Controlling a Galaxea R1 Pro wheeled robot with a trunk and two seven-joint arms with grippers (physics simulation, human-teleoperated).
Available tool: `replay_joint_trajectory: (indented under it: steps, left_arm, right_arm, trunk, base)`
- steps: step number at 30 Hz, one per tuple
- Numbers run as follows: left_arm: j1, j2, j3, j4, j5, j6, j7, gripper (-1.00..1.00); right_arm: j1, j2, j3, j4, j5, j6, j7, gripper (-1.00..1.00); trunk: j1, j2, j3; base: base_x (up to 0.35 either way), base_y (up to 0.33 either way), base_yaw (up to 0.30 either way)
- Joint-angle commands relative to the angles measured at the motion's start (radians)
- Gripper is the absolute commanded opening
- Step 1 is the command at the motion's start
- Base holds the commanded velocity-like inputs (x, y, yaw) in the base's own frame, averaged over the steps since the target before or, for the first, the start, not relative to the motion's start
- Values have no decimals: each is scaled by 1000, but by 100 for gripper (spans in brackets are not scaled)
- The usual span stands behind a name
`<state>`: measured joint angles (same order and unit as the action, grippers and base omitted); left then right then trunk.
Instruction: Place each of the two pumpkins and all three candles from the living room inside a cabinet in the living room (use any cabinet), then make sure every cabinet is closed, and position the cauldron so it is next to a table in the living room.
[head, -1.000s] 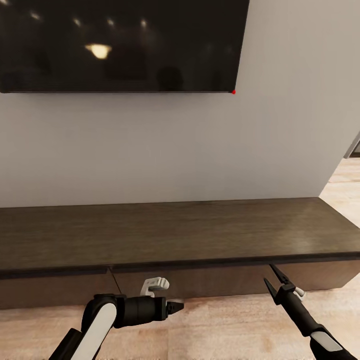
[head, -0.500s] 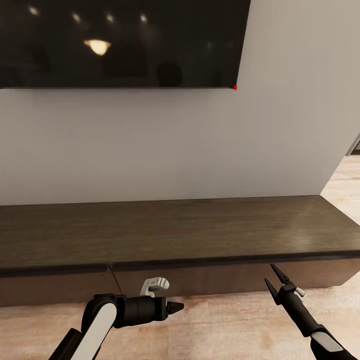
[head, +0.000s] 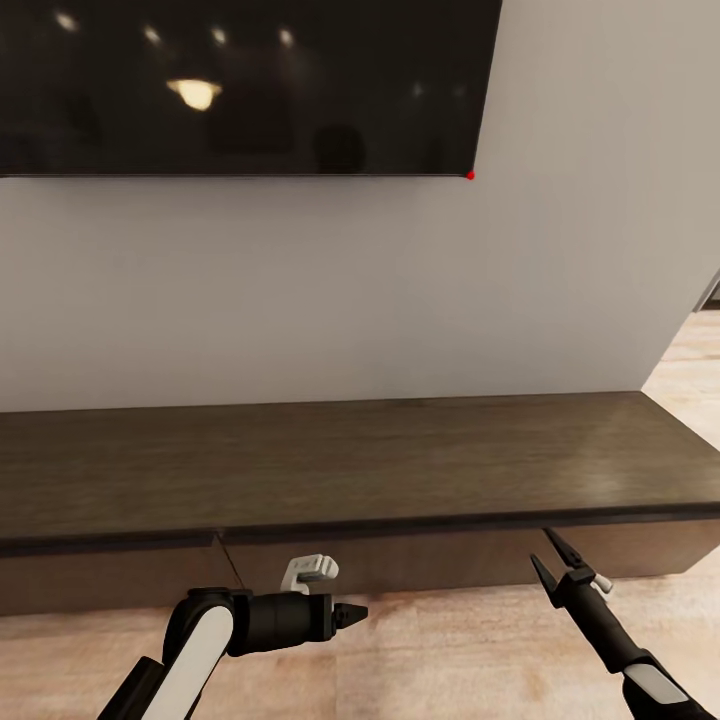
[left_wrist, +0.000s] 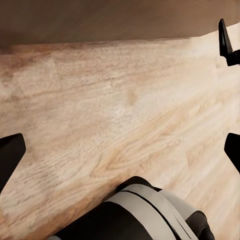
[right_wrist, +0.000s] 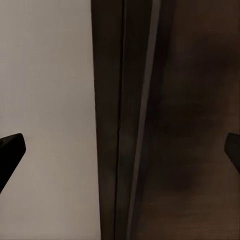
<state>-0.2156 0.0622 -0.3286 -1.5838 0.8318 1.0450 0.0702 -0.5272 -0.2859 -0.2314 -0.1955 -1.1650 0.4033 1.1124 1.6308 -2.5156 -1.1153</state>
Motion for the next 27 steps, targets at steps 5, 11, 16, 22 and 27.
replay_joint_trajectory:
  steps: [5,11,16,22,27]
  left_arm:
    - [-1,1,-1,-1,6,2,8,100]
    - [-1,1,-1,-1,6,2,8,100]
    - [-1,1,-1,-1,6,2,8,100]
    - [-1,1,-1,-1,6,2,8,100]
    - [-1,1,-1,-1,5,2,8,100]
  right_arm:
    - [0,-8,4,1,-7,9,3,100]
    - [0,-10,4,1,-7,9,3,100]
    - [0,-11,4,1,-7,9,3,100]
    - [0,-11,4,1,-6,9,3,100]
    - [0,-10,4,1,-6,9,3,100]
  trunk:
    - [0,0,-1]
    - [0,0,-1]
    - [0,0,-1]
    - [0,0,-1]
    - [0,0,-1]
  base:
    - [75,-60,0]
    - [17,-14,0]
    - [16,-12,0]
    - [37,-30,0]
    - [49,-6,0]
